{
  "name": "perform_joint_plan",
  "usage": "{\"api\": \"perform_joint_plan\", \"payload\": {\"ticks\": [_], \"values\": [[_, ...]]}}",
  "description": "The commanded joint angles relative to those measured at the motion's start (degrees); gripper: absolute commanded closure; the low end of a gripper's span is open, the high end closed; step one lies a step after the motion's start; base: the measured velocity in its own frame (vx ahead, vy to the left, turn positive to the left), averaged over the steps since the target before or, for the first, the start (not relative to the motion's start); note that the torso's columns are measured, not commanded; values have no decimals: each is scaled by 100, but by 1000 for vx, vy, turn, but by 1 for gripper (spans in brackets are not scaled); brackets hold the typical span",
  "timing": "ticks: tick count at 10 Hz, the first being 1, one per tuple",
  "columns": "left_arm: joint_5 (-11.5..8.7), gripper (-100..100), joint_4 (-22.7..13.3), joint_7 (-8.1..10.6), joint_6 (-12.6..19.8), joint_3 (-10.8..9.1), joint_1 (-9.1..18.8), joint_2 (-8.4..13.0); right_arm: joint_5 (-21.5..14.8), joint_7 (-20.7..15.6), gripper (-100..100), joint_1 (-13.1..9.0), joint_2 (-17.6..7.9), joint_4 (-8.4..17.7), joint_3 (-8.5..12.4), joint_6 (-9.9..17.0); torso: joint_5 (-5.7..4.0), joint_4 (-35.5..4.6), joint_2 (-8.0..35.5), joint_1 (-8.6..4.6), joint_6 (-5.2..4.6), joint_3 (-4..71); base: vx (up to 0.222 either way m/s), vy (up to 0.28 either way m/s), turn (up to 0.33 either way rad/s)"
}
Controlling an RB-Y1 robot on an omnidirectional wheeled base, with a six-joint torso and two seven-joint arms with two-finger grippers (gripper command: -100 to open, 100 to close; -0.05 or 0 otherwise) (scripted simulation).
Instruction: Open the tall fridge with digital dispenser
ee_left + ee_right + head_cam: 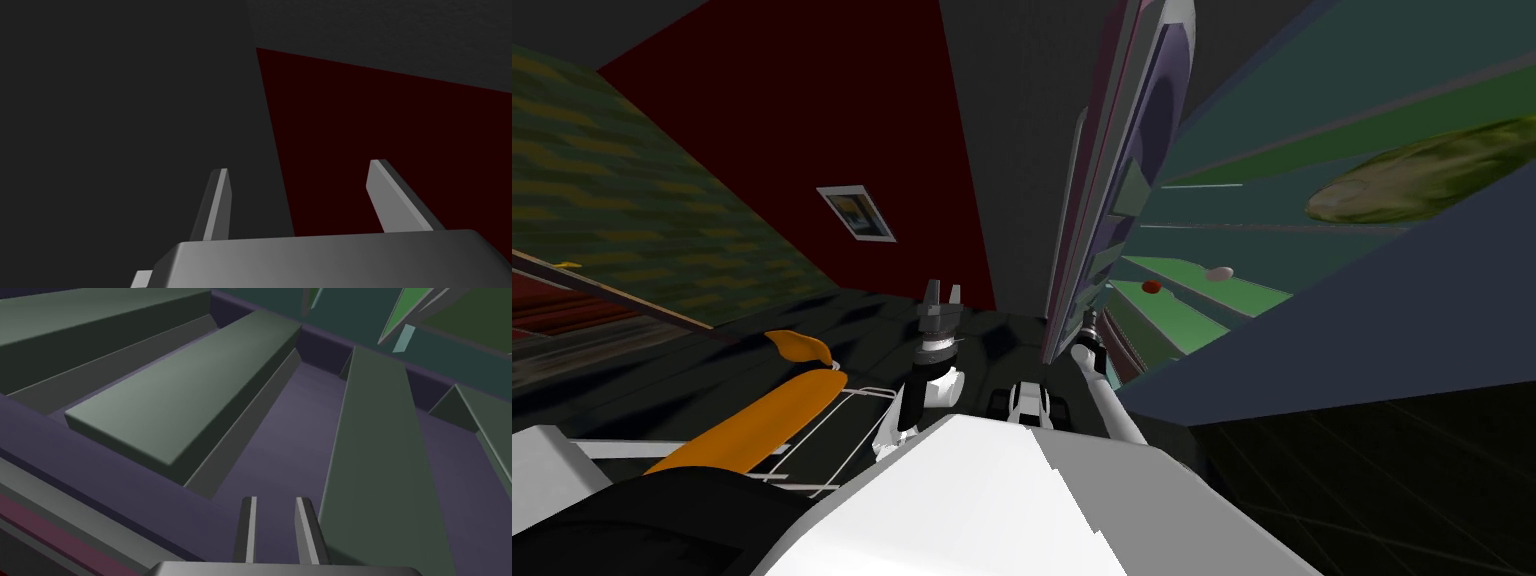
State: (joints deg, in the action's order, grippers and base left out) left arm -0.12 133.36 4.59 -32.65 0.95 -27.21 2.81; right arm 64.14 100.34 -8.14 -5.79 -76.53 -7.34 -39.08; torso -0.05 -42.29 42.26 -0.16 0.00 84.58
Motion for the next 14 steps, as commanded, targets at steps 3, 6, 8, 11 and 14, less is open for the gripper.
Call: {"api": "perform_joint_plan", "payload": {"ticks": [3,6,8,11,14], "values": [[0,0,0,0,0,0,0,0,535,-585,-100,-742,-142,-164,122,-414,7,2,-3,24,0,2,49,52,0],[0,0,0,0,0,0,0,0,864,-950,-100,-1184,-209,-262,190,-671,2,1,5,8,-1,-3,53,40,-3],[0,0,0,0,0,0,0,0,1049,-1154,-100,-1448,-243,-315,229,-814,6,1,-1,23,0,0,58,54,-7],[0,0,0,0,0,0,0,0,1452,-1541,-100,-1953,-305,-430,313,-1125,3,0,8,11,-1,-5,37,35,-7],[0,0,0,0,0,0,0,0,1669,-1842,-100,-2273,-332,-490,357,-1290,6,2,-4,22,0,2,47,41,-10]]}}
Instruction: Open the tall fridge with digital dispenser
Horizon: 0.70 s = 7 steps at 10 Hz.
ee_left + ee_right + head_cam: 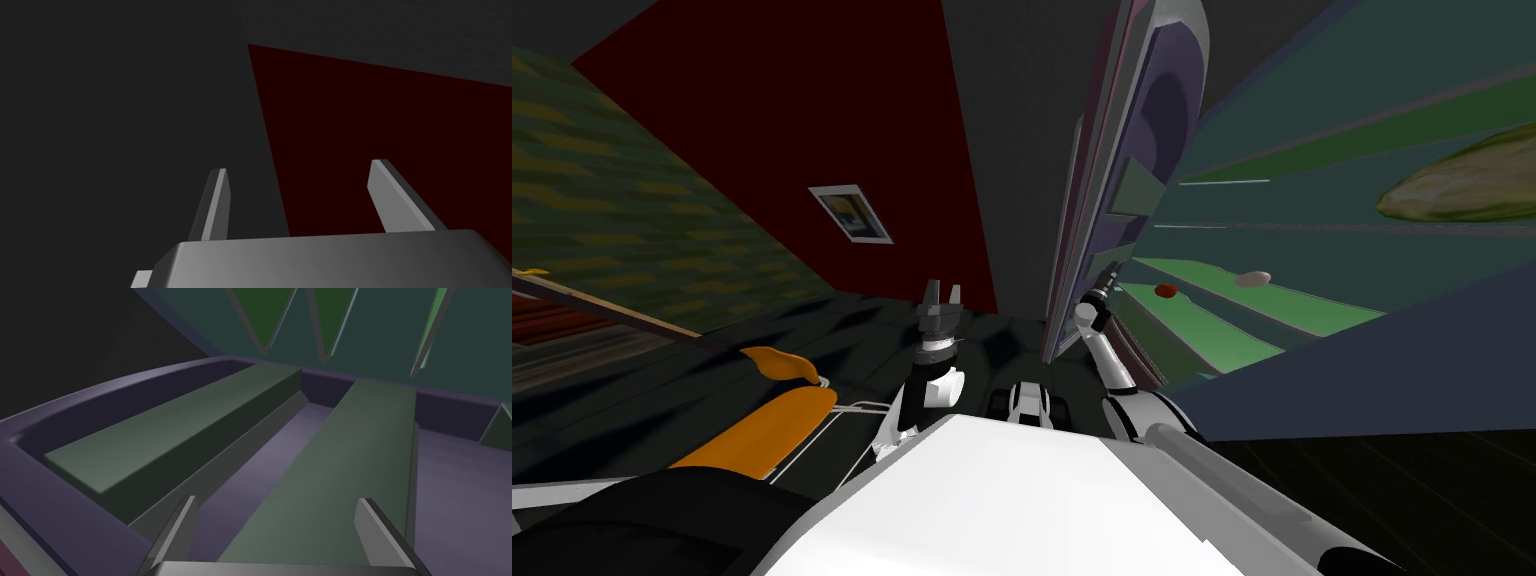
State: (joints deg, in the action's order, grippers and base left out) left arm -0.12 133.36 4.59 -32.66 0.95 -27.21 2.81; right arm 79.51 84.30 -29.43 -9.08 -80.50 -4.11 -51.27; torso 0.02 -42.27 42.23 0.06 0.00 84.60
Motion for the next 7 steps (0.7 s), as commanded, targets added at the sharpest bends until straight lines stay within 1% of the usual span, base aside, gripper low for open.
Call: {"api": "perform_joint_plan", "payload": {"ticks": [1,2,3,4,5,6,7], "values": [[0,0,0,0,0,0,0,0,356,-452,-100,-369,-25,-154,81,-240,-1,0,4,-5,0,-2,48,40,-18],[0,0,0,0,0,0,0,0,356,-487,-100,-434,-25,-154,81,-240,-2,-1,4,-7,0,-2,39,34,-7],[0,0,0,0,0,0,0,0,570,-634,-100,-644,-44,-215,128,-413,-3,-2,9,-10,-1,-5,42,40,-21],[0,0,0,0,0,0,0,0,588,-743,-100,-728,-44,-215,128,-413,-1,-3,9,-5,0,-5,38,38,-9],[0,0,0,0,0,0,0,0,825,-1006,-100,-950,-60,-277,177,-589,-2,-1,9,-7,-1,-5,44,44,-22],[0,0,0,0,0,0,0,0,825,-1006,-100,-1024,-60,-277,177,-589,-1,-1,4,-4,0,-3,43,40,-14],[0,0,0,0,0,0,0,0,1067,-1218,-100,-1256,-75,-337,226,-765,-2,0,5,-7,0,-3,43,44,-33]]}}
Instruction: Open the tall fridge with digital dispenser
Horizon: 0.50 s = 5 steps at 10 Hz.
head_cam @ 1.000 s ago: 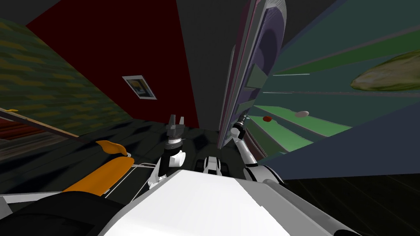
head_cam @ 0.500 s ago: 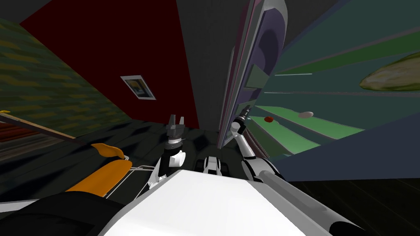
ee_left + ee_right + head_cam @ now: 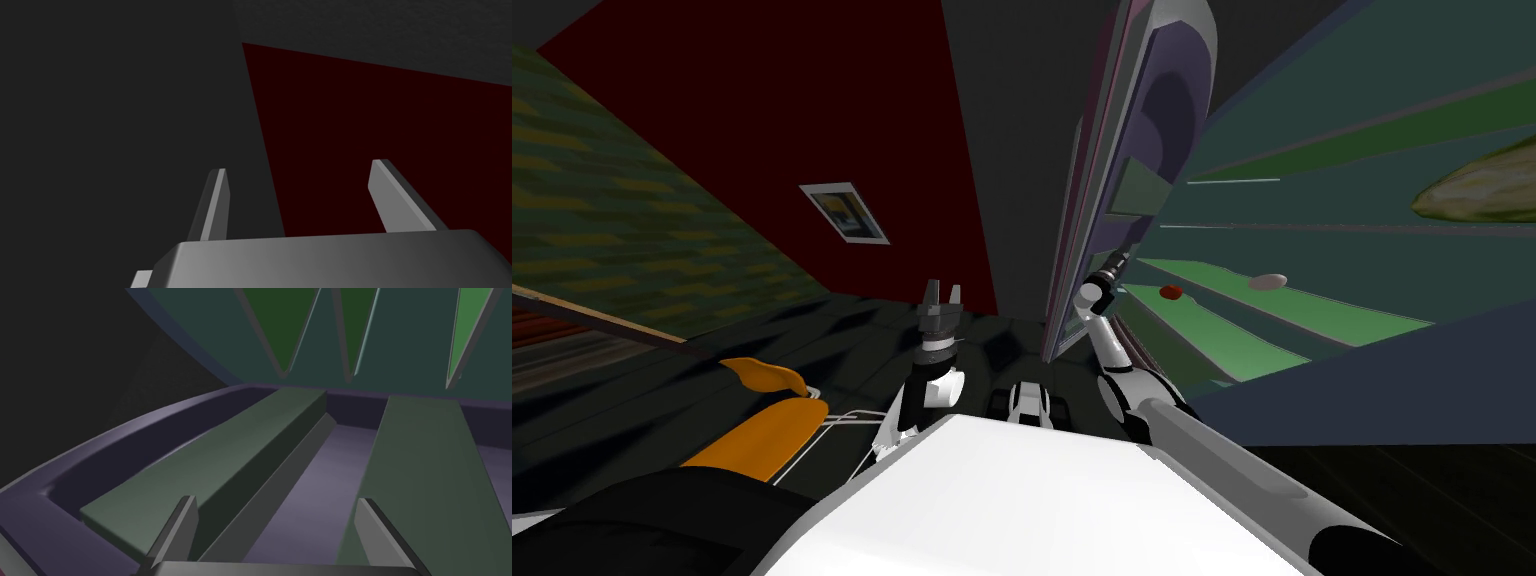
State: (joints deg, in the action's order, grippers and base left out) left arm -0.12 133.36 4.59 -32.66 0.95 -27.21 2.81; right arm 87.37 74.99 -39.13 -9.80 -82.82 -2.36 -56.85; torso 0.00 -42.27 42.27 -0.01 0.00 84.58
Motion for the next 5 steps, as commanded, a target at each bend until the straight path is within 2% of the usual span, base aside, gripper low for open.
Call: {"api": "perform_joint_plan", "payload": {"ticks": [1,2,3,4,5], "values": [[0,0,0,0,0,0,0,0,280,-343,-100,-349,-3,-106,51,-207,1,-1,1,2,0,-1,40,35,-18],[0,0,0,0,0,0,0,0,525,-579,-100,-571,-18,-165,101,-384,-1,0,2,-2,0,-2,42,40,-29],[0,0,0,0,0,0,0,0,525,-617,-100,-640,-18,-165,101,-384,0,-1,1,1,0,-1,41,38,-24],[0,0,0,0,0,0,0,0,767,-836,-100,-848,-35,-222,150,-560,0,-1,2,0,0,-1,54,46,-40],[0,0,0,0,0,0,0,0,772,-895,-100,-925,-35,-222,150,-560,1,-1,-2,3,0,1,41,39,-24]]}}
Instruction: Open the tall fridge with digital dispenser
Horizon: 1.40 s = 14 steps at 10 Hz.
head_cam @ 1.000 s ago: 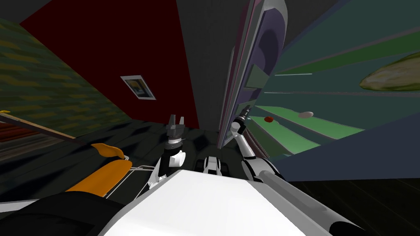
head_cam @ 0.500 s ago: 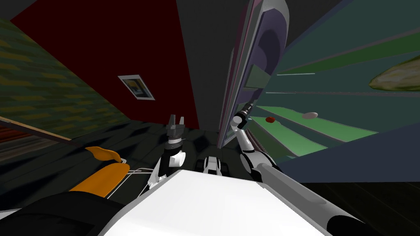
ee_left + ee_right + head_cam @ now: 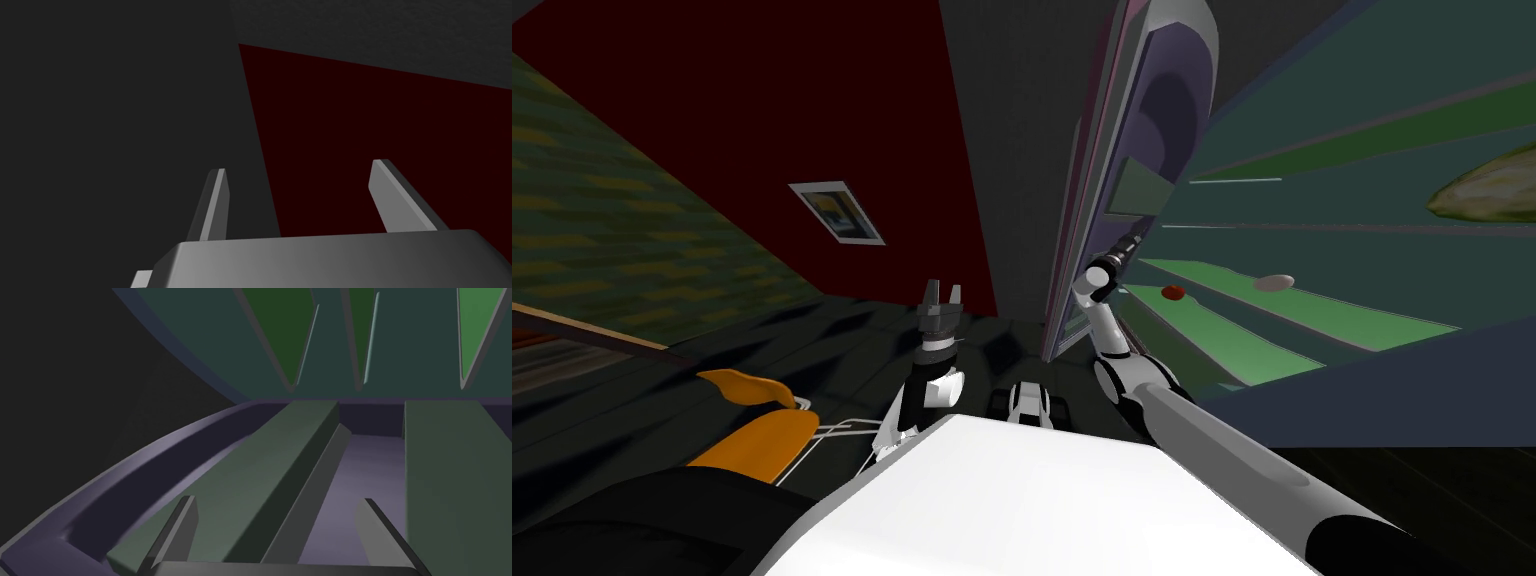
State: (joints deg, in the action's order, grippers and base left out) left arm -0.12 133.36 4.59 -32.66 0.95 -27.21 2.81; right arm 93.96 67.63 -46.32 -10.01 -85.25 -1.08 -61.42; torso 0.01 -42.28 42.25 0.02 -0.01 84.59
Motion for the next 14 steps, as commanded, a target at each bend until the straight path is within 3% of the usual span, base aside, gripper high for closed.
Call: {"api": "perform_joint_plan", "payload": {"ticks": [1,2,5,6,7,8,9,10,11,12,13,14], "values": [[0,0,0,0,0,0,0,0,362,-410,-100,-407,-32,-33,72,-276,-1,1,4,-4,1,-2,39,42,-54],[0,0,0,0,0,0,0,0,362,-440,-100,-484,-32,-33,72,-276,-1,-1,4,-2,0,-3,37,35,-21],[0,0,0,0,0,0,0,0,844,-926,-100,-967,-68,-133,170,-614,-2,0,5,-5,1,-3,38,36,-45],[0,0,0,0,0,0,0,0,859,-1005,-100,-1012,-68,-133,170,-614,-1,-1,3,-1,0,-2,33,29,-35],[0,0,0,0,0,0,0,0,1102,-1206,-100,-1241,-85,-178,218,-776,-1,0,4,-5,1,-2,39,30,-67],[0,0,0,0,0,0,0,0,1105,-1287,-100,-1259,-85,-178,218,-776,-1,-1,2,-3,0,-1,33,27,-34],[0,0,0,0,0,0,1,0,1348,-1495,-100,-1494,-102,-219,264,-934,-2,1,4,-4,1,-2,30,33,-68],[0,0,0,0,0,0,0,0,1348,-1568,-100,-1494,-102,-219,264,-934,0,-1,4,-1,0,-3,28,32,-37],[0,0,0,0,0,0,1,0,1588,-1773,-100,-1715,-118,-256,310,-1086,-1,0,5,-2,1,-3,38,33,-79],[0,0,0,0,0,0,0,0,1588,-1847,-100,-1715,-118,-256,310,-1086,-1,0,1,-2,0,-1,29,27,-38],[0,0,0,0,0,0,1,0,1824,-2050,-100,-1924,-130,-290,354,-1232,-1,1,3,-4,2,-2,27,27,-87],[0,0,0,0,0,0,0,0,1824,-2122,-100,-1924,-130,-290,354,-1232,-1,-1,4,-4,-1,-3,20,23,-39]]}}
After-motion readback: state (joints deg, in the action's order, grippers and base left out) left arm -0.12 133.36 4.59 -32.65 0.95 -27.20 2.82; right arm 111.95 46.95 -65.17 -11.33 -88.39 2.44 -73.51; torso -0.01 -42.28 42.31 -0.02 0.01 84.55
